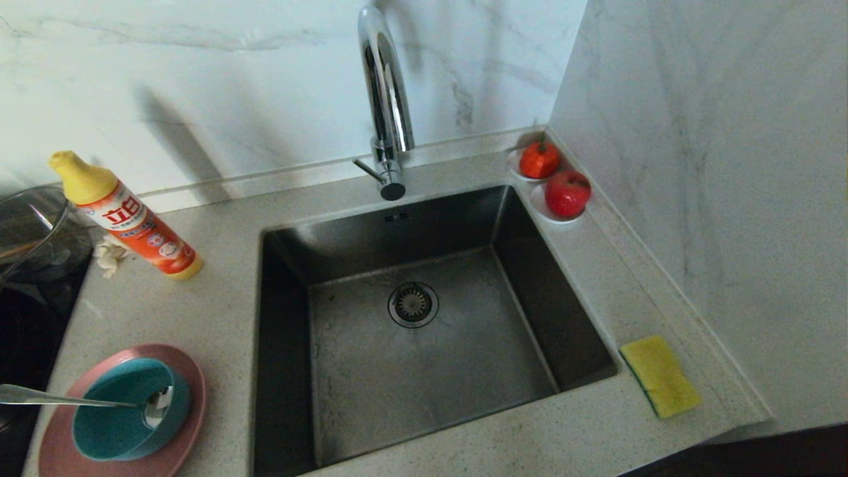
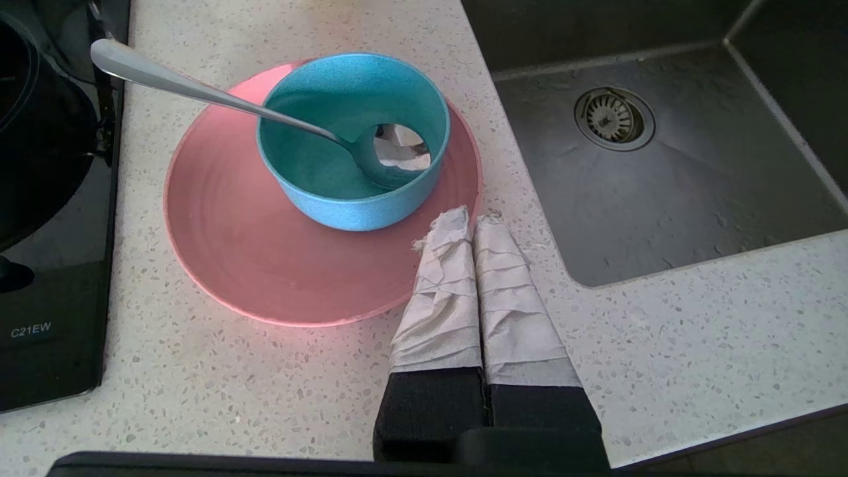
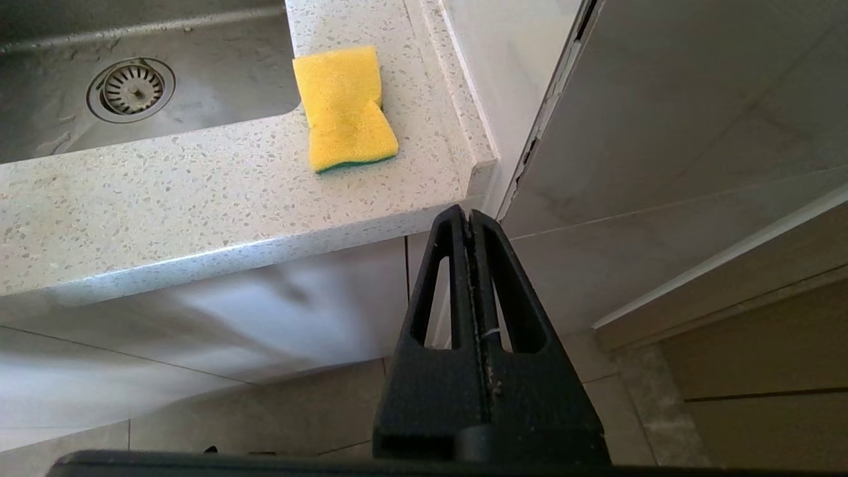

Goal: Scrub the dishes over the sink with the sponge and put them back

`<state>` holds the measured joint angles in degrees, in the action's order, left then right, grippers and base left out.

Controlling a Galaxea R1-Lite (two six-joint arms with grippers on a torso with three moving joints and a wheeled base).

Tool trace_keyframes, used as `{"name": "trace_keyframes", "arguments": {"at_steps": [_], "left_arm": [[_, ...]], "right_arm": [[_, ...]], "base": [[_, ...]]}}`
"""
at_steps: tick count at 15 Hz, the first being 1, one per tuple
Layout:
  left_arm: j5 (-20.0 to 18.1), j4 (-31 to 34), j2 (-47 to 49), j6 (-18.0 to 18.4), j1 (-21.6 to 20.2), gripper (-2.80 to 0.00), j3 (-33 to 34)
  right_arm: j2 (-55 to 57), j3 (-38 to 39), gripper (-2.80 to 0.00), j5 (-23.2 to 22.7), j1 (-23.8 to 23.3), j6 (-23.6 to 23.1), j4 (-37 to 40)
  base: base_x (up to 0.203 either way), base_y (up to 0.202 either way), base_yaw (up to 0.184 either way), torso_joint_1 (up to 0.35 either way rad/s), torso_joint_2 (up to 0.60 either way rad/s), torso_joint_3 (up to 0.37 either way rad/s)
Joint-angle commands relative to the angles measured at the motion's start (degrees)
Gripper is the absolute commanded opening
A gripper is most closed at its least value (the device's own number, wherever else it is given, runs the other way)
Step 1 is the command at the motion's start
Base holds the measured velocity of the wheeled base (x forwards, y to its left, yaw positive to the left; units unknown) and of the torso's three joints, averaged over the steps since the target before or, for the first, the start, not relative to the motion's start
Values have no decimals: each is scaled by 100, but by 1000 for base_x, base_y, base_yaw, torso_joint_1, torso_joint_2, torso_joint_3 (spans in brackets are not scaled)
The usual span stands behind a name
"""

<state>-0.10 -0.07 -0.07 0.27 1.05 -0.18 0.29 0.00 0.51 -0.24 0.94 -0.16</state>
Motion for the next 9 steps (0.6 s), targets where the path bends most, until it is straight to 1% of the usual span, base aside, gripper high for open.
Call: {"name": "trace_keyframes", "arguments": {"at_steps": [1, 9], "left_arm": [[1, -1, -19, 0, 1, -280, 1], [1, -1, -19, 0, 1, -280, 1]], "right_arm": [[6, 0, -280, 1, 0, 2, -2], [-3, 0, -280, 1, -2, 2, -2]], "base": [[0, 0, 0, 0, 0, 0], [0, 0, 0, 0, 0, 0]]}}
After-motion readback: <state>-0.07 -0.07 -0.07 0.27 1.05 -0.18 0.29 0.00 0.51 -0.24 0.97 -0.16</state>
